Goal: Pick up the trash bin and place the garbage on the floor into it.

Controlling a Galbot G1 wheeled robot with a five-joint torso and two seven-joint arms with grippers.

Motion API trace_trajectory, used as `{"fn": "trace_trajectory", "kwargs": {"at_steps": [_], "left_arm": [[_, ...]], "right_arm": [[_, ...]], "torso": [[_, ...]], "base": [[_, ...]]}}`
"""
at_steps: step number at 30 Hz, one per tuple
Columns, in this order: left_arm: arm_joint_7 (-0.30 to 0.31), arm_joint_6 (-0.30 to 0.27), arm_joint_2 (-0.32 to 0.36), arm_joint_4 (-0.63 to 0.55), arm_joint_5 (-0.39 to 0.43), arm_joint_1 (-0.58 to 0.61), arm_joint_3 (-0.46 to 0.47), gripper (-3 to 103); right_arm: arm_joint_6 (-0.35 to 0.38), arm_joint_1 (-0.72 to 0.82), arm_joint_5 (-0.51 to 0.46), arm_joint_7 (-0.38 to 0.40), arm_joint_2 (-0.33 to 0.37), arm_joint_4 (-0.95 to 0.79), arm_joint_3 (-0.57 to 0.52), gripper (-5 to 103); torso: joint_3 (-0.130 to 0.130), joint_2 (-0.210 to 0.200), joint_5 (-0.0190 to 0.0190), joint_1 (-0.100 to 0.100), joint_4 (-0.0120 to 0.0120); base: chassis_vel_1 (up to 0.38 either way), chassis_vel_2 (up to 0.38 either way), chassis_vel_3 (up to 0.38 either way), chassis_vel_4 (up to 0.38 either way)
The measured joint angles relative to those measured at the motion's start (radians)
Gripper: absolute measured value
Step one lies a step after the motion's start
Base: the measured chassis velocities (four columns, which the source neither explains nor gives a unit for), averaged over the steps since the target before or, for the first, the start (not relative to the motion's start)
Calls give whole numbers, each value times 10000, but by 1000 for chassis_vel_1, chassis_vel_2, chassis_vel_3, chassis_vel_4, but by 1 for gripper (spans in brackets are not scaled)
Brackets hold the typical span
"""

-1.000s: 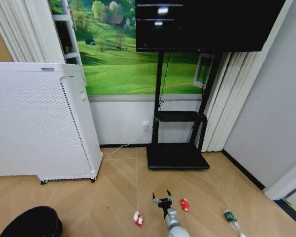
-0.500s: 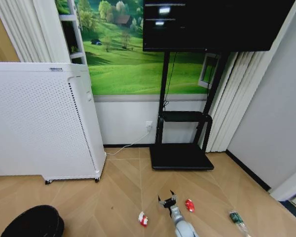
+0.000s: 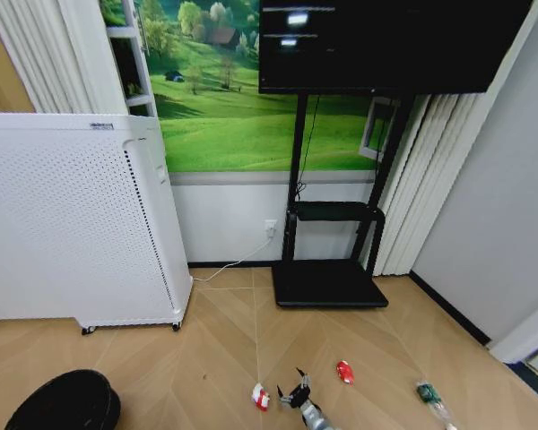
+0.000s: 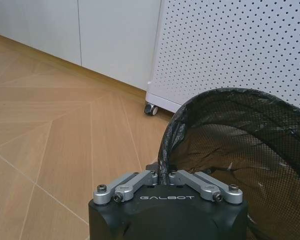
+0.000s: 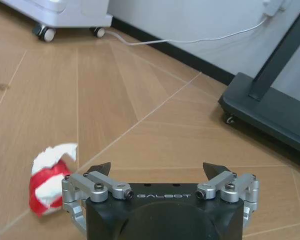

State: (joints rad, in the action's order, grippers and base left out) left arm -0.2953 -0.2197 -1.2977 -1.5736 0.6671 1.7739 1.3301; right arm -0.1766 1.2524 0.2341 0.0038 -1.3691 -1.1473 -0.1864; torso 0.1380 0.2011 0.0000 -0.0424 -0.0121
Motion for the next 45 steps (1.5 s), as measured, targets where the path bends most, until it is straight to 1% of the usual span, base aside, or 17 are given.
{"fn": "trace_trajectory", "kwargs": {"at_steps": [1,4,6,10,17,22,26,27,28,30,31,32,34,36,38,42,45], "left_arm": [[0,12,-14,17,0,-19,-4,3],[-7,31,-41,60,-20,-74,-56,3],[-13,33,-54,71,-35,-113,-91,3],[-24,35,-59,68,-49,-183,-140,3],[-51,35,-2,66,-35,-207,-152,3],[-77,59,34,66,-4,-175,-119,3],[-114,66,-21,42,-2,-142,-114,3],[-130,71,-41,25,-1,-136,-112,3],[-137,75,-49,26,-1,-128,-106,3],[-142,78,-51,25,-1,-127,-106,3],[-150,85,-52,20,3,-124,-103,3],[-150,85,-52,20,3,-124,-103,3],[-166,91,-53,21,7,-121,-90,3],[-168,94,-55,23,8,-120,-90,3],[-201,122,-92,50,8,-132,-103,3],[-214,137,-145,57,-10,-141,-153,3],[-214,148,-149,72,-22,-146,-166,3]], "right_arm": [[-133,30,-251,86,7,-73,-43,100],[-326,59,-340,265,34,-249,-244,100],[-311,95,-227,280,76,-412,-364,100],[-183,205,-329,368,106,-724,-418,100],[-155,272,-242,467,26,-815,-445,100],[-208,232,-255,541,-21,-728,-438,100],[-381,85,-409,774,-83,-457,-412,100],[-359,39,-310,821,-90,-385,-429,100],[-260,12,-162,823,-72,-355,-448,100],[-150,22,-116,799,-33,-366,-450,100],[87,88,-86,658,83,-463,-460,100],[87,88,-86,658,83,-463,-460,100],[356,296,0,164,354,-674,-466,100],[385,331,16,89,394,-696,-466,100],[488,494,123,-329,584,-752,-511,100],[550,525,287,-638,651,-622,-522,100],[558,457,492,-798,599,-246,-418,100]], "torso": [[0,0,1,0,0],[0,0,0,0,0],[0,0,-2,0,0],[0,0,0,0,-2],[-1,0,1,0,-1],[0,0,0,0,-1],[0,0,0,1,0],[0,0,-2,1,-1],[0,-2,-1,1,3],[-1,-1,-1,2,0],[0,-2,-1,1,-2],[0,-2,-1,1,-2],[0,-2,0,1,3],[0,-2,0,0,3],[0,-2,1,0,-1],[0,-1,0,1,-5],[0,-1,0,0,-1]], "base": [[0,0,0,0],[0,0,0,0],[0,0,0,0],[0,0,0,0],[67,39,-47,-34],[154,161,-181,-158],[191,212,-213,-202],[207,194,-211,-195],[182,159,-170,-195],[182,159,-128,-148],[118,23,-128,-81],[118,23,-128,-81],[59,19,-11,-40],[0,0,0,0],[-61,-29,40,15],[-45,-33,37,15],[0,0,0,0]]}}
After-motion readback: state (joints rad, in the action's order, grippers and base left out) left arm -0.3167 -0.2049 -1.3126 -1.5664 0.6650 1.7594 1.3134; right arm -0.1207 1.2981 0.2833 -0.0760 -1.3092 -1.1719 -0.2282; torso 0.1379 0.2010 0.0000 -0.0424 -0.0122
